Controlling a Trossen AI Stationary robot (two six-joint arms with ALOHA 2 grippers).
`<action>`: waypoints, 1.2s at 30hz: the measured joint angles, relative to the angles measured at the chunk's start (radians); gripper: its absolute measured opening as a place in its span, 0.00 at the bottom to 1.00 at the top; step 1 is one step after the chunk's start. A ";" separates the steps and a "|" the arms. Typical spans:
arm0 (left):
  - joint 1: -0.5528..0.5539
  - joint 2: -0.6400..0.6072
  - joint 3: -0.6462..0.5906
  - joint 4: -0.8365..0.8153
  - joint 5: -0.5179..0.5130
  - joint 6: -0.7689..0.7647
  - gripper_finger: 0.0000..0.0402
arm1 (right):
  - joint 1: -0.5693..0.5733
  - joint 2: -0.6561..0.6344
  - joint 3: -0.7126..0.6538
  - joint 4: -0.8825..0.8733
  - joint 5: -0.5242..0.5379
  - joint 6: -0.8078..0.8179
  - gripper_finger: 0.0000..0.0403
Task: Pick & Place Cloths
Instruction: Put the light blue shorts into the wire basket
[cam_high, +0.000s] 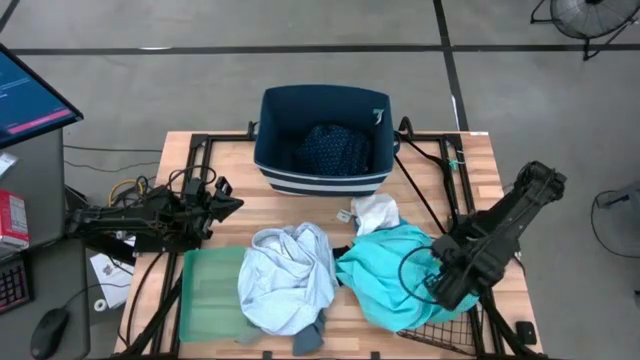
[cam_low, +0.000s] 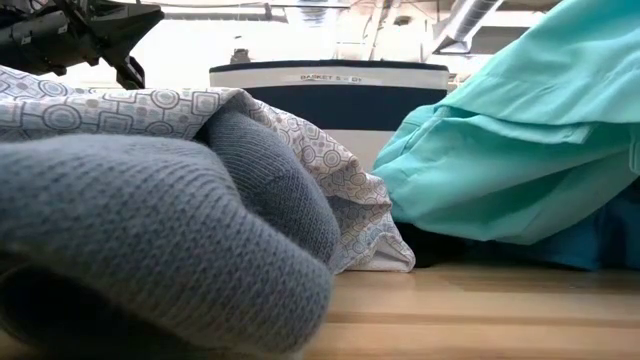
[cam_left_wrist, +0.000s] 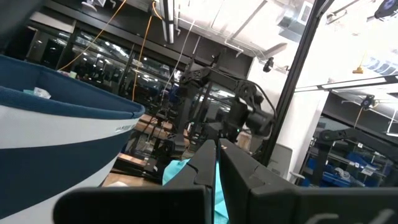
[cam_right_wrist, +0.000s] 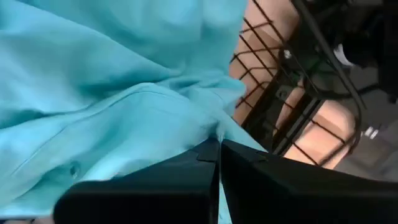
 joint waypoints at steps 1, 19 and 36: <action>0.000 0.000 0.000 0.000 0.000 0.000 0.01 | -0.006 0.014 -0.006 0.013 0.000 -0.026 0.00; 0.000 0.000 0.000 0.000 0.000 0.000 0.01 | -0.184 -0.014 0.212 0.080 -0.029 -0.478 0.61; 0.000 0.000 0.000 0.000 0.000 0.000 0.01 | -0.481 0.176 0.367 0.129 0.104 -1.083 0.83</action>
